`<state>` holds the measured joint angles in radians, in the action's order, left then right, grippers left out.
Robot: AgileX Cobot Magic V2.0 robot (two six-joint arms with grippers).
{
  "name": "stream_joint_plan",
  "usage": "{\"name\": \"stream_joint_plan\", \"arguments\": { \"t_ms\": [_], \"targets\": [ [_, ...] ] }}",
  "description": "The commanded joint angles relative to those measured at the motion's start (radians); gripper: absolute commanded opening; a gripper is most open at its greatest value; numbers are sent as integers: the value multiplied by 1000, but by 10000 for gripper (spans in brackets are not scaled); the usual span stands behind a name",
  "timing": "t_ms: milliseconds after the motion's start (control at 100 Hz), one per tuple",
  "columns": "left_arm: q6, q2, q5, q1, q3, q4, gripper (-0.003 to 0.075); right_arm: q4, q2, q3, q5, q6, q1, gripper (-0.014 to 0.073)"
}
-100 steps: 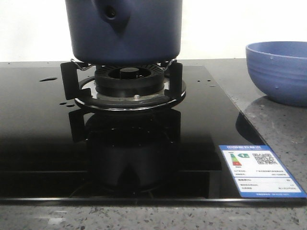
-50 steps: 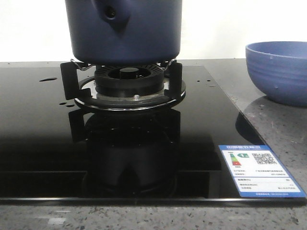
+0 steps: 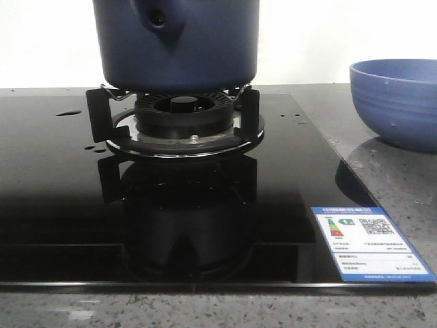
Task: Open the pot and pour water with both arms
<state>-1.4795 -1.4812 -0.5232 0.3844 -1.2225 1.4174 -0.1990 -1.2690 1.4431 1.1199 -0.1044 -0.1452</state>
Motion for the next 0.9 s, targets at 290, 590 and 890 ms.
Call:
{"name": "stream_joint_plan", "arguments": {
  "t_ms": [290,590,890],
  "targets": [
    [-6,17,-24,7,-32,58,357,-17,31,20,-44,-10,-5,486],
    [-6,11,-56,7,-32,58,357,-17,31,20,-44,-10,-5,486],
    [-6,11,-61,5,-32,46,357,-19,31,20,-40,-10,-5,486]
  ]
}}
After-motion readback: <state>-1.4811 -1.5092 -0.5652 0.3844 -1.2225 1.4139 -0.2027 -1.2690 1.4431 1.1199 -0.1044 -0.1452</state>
